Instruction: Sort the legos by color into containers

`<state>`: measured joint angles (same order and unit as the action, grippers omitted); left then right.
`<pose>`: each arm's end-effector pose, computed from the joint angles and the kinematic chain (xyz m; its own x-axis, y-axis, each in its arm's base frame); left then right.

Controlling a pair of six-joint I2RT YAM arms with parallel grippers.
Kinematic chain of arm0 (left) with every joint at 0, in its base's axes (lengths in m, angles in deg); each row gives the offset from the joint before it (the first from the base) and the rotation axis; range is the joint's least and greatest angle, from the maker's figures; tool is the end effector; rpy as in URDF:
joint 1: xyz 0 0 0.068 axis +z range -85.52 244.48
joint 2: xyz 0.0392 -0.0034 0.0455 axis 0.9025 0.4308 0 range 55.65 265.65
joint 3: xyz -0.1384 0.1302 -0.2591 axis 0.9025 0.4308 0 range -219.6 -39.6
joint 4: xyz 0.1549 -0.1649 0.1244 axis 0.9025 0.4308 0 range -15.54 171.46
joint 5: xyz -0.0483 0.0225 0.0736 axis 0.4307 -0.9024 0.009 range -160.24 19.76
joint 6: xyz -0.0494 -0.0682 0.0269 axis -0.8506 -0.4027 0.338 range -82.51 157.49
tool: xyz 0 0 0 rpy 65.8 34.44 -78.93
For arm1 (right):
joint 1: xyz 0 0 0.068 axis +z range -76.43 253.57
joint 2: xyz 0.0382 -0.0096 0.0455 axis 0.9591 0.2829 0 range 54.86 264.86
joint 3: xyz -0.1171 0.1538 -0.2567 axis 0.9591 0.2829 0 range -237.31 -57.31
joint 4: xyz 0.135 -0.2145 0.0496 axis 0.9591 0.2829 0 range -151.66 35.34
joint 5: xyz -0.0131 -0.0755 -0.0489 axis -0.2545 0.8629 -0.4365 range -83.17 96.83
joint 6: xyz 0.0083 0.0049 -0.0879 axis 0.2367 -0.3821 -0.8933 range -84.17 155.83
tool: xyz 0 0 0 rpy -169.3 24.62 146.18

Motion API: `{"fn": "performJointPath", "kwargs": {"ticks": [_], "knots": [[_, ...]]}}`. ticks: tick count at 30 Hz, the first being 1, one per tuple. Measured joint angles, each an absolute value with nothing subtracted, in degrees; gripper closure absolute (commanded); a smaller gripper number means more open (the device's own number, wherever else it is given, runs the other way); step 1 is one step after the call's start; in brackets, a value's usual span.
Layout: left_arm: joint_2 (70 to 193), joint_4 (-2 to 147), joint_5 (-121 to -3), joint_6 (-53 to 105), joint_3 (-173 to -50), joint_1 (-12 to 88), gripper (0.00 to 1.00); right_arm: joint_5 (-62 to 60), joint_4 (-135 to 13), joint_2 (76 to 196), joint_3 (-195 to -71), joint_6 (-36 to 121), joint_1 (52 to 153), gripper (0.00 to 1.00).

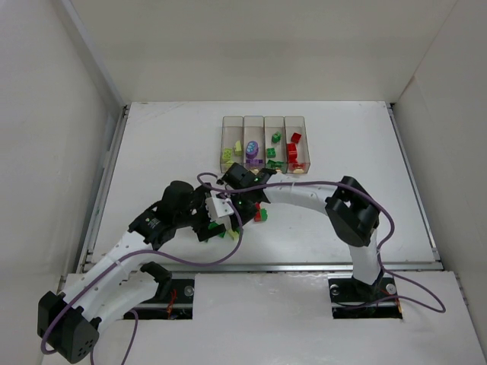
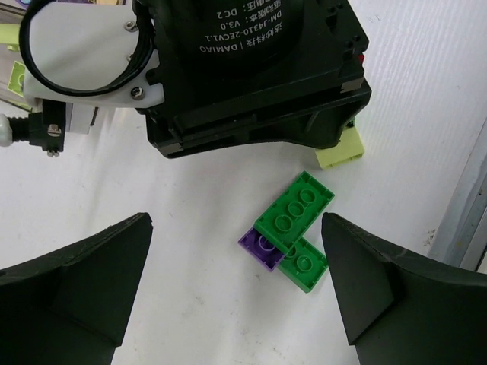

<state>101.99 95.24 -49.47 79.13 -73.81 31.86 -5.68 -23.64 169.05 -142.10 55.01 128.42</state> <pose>0.1330 -0.1183 0.2683 0.1597 0.6354 -0.7555 0.8681 0.2739 0.4139 0.2430 0.3748 0.1943 -0.7800 -0.5508 -0.2969 -0.6246 0.7146 0.3151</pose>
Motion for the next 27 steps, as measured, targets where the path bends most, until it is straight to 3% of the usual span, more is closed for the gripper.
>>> {"fn": "performJointPath", "kwargs": {"ticks": [3, 6, 15, 23, 27], "knots": [[102.0, 95.2, -49.4, 79.2, -73.8, 31.9, 0.08, -5.7, -23.4, 169.0, -142.3, 55.0, 128.4, 0.92], [102.3, 95.2, -49.2, 79.2, -73.8, 31.9, 0.08, -5.7, -23.3, 169.0, -142.3, 55.0, 128.4, 1.0], [105.5, 95.2, -46.3, 79.2, -74.1, 31.9, 0.09, 2.1, -16.2, 169.0, -148.6, 57.5, 127.8, 1.0], [106.9, 90.3, -45.0, 76.2, -77.5, 31.9, 0.09, 5.8, -16.5, 161.8, -152.1, 65.9, 117.5, 1.0], [107.4, 84.6, -45.4, 74.2, -77.7, 31.9, 0.16, 5.3, -18.0, 157.8, -152.4, 67.7, 115.3, 1.0]]}}
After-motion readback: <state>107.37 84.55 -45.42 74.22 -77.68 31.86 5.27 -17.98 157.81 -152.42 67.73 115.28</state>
